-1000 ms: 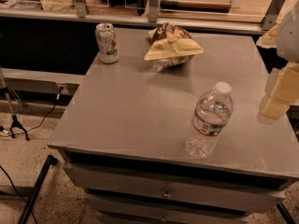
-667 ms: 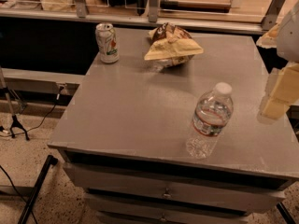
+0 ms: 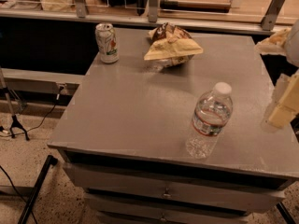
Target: Move water bottle near brown chip bag
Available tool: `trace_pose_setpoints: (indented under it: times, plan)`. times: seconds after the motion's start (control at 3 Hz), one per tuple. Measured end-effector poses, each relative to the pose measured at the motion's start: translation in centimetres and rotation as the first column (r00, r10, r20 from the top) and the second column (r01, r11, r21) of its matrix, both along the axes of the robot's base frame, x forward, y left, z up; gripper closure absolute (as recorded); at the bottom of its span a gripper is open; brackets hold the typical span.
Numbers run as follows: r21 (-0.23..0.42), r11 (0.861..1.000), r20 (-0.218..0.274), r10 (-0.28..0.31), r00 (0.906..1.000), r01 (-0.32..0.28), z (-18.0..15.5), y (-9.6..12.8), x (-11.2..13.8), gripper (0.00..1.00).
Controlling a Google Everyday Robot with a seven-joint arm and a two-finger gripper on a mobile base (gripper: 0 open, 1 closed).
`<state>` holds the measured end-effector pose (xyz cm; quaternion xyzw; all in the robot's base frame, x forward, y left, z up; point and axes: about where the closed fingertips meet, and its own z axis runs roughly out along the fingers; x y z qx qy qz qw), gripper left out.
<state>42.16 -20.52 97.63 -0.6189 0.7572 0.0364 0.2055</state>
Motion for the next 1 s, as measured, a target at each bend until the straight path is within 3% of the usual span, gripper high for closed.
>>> trace_pose_setpoints:
  times: [0.33, 0.67, 1.0]
  plan:
    - [0.148, 0.985, 0.0, 0.084, 0.9964, -0.083, 0.5, 2.2, -2.4, 0.0]
    - [0.274, 0.95, -0.005, 0.156, 0.9877, -0.149, 0.6, 4.8, -3.8, 0.0]
    - [0.338, 0.917, 0.001, 0.225, 0.9743, -0.213, -0.1, 9.3, -4.4, 0.0]
